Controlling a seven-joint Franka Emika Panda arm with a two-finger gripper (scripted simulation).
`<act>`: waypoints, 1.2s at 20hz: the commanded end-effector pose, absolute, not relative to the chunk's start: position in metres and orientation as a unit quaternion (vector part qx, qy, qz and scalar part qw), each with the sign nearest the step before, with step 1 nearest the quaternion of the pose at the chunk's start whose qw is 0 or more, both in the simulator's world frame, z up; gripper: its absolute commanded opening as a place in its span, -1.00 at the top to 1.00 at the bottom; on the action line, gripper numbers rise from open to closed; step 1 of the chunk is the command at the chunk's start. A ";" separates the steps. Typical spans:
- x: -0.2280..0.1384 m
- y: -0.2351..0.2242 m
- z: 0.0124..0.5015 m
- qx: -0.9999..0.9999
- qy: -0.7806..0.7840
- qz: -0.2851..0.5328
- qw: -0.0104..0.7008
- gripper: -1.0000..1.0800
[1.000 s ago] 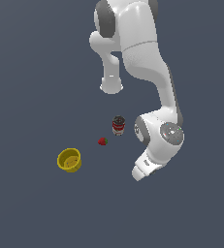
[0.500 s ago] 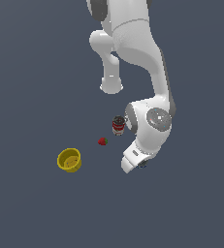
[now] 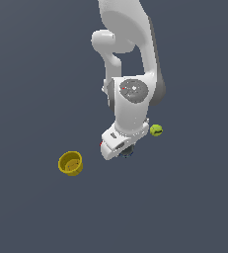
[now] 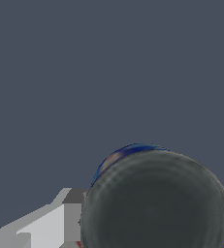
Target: Pick up a designated object from a clutter of objects.
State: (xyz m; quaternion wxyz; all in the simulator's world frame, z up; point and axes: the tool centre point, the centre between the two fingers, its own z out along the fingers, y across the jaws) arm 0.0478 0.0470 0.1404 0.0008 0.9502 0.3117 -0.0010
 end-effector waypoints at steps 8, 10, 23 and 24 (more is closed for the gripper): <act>0.015 -0.039 0.223 0.950 0.312 0.000 0.000 1.00; 0.008 -0.057 0.241 0.950 0.312 0.001 -0.001 1.00; -0.032 -0.172 0.352 0.950 0.312 0.001 -0.001 1.00; -0.035 -0.180 0.359 0.950 0.312 0.001 -0.001 1.00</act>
